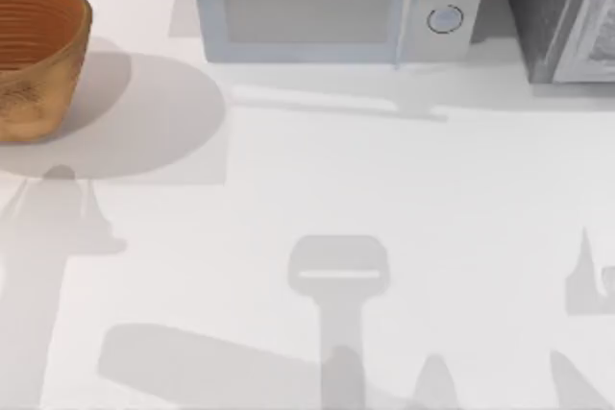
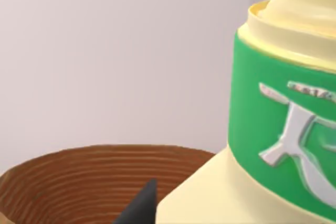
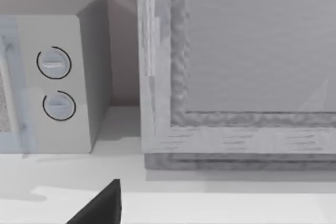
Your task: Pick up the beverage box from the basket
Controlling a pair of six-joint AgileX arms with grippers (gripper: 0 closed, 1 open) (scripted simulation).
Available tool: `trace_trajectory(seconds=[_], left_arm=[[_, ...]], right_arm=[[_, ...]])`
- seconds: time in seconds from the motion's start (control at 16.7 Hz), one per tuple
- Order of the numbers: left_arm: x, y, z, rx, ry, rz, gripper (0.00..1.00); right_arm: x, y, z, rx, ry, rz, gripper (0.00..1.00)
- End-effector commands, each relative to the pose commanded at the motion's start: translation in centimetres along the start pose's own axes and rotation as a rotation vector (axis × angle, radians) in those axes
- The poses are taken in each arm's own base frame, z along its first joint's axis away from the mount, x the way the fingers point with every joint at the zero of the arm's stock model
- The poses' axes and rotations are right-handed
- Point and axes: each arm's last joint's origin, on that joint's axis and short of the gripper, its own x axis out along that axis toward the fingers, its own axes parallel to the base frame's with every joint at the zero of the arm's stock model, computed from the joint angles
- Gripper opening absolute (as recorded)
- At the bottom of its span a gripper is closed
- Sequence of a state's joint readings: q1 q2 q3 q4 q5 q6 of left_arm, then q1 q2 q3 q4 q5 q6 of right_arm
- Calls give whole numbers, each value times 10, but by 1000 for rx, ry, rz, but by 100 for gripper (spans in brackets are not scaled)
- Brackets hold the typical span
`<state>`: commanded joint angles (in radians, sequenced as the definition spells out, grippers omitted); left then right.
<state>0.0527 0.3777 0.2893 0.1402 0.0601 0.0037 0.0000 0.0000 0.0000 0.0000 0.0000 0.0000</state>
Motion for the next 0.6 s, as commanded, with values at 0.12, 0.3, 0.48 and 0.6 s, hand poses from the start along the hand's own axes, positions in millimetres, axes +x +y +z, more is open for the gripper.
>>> trace_trajectory(seconds=[0.12, 0.3, 0.48, 0.6], left_arm=[[-16, -3, -27, 0, 5, 2, 0], [-25, -5, -63, 0, 33, 5, 0], [-27, -6, -79, 0, 52, 6, 0], [-27, -6, -79, 0, 52, 6, 0]], right_arm=[[0, 0, 0, 0, 0, 0, 100], [0, 0, 0, 0, 0, 0, 100], [0, 0, 0, 0, 0, 0, 100], [0, 0, 0, 0, 0, 0, 100]])
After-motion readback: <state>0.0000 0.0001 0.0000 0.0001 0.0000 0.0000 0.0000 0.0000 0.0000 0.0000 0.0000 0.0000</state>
